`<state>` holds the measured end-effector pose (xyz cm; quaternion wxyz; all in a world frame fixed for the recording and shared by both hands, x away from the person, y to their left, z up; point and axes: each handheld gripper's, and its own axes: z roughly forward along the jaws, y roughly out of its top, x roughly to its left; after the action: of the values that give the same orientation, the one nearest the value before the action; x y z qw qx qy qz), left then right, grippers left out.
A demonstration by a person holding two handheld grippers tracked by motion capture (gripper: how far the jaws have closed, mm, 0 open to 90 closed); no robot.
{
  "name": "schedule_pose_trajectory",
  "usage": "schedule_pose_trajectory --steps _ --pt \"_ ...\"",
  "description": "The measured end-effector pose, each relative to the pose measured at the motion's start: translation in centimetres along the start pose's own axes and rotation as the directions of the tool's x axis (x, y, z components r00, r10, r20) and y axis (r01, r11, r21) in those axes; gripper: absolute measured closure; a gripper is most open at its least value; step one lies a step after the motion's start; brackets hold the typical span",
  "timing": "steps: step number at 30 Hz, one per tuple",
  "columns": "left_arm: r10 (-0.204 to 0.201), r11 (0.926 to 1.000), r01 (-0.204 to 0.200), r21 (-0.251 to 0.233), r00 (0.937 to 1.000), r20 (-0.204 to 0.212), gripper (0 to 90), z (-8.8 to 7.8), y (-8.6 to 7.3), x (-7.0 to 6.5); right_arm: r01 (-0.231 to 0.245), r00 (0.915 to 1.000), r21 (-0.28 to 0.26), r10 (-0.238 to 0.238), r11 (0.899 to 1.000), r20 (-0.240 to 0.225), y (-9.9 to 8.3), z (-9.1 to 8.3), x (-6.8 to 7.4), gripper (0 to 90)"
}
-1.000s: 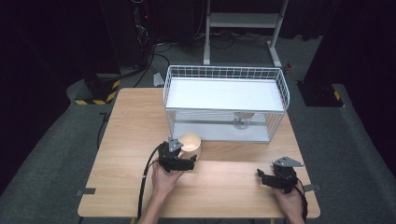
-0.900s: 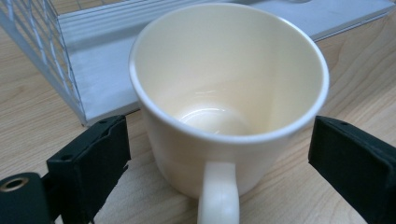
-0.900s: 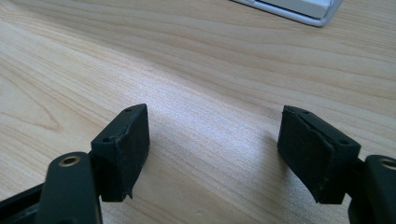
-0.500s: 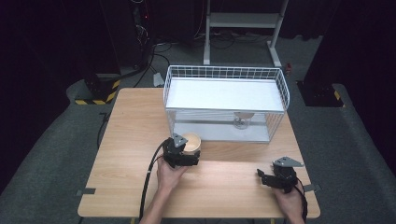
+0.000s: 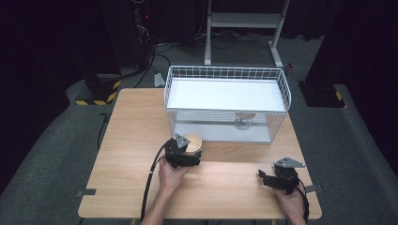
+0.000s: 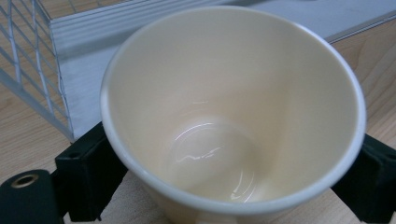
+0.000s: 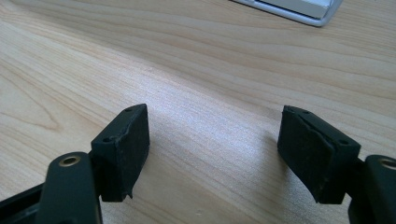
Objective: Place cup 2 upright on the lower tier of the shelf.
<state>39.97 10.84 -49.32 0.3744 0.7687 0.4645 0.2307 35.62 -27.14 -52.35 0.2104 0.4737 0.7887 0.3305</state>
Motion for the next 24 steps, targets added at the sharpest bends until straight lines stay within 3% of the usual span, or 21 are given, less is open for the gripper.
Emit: schedule_pose_trajectory --steps 21,24 --pt "-0.002 0.9998 0.002 -0.021 0.9999 -0.016 9.5 -0.19 -0.32 -0.23 0.000 1.0000 0.000 0.000 1.000 0.000 0.00 0.00 0.00 25.3" --pt "0.012 0.9997 -0.012 -0.020 0.9997 -0.022 9.5 -0.30 -0.32 -0.32 -0.001 1.0000 0.001 0.001 1.000 -0.001 0.00 0.00 0.00 25.3"
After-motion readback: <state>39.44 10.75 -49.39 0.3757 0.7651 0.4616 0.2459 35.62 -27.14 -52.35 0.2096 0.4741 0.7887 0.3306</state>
